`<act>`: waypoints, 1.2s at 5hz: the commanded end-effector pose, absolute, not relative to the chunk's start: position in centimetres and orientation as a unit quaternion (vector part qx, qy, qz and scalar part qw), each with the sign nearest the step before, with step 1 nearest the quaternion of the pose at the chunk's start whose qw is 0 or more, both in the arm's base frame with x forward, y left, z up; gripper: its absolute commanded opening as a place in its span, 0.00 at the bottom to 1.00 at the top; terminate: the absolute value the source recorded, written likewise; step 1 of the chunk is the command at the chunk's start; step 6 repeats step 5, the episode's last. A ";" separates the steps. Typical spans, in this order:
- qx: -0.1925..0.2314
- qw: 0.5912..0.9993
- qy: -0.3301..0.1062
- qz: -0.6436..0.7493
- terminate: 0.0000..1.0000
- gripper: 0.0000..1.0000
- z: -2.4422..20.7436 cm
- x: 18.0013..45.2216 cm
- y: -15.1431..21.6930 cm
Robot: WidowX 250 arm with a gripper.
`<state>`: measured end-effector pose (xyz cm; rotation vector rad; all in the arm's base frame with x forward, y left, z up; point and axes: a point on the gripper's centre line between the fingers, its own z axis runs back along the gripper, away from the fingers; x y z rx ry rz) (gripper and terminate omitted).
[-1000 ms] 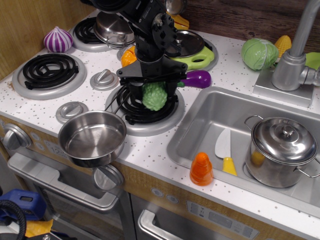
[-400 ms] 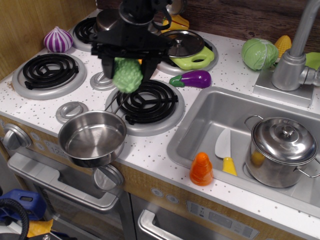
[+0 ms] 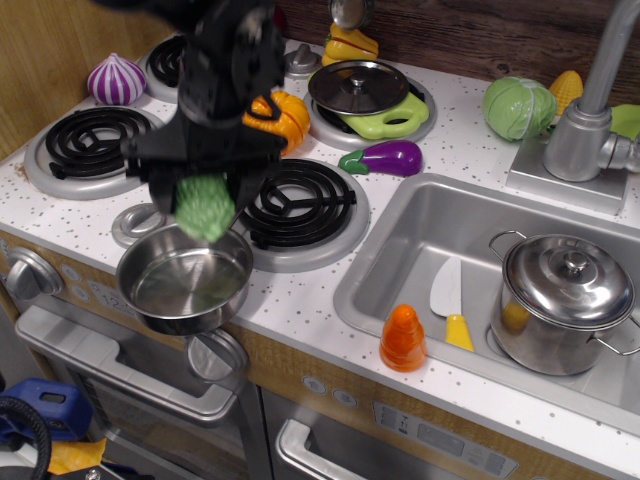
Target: Put green squash in pot or pan
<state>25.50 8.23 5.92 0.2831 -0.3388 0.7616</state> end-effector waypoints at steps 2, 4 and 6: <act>0.093 0.893 -0.199 0.391 0.00 1.00 2.8 24.8 8.5; 0.089 0.891 -0.216 0.390 0.00 1.00 2.3 25.1 8.8; 0.089 0.891 -0.216 0.390 1.00 1.00 2.3 25.1 8.8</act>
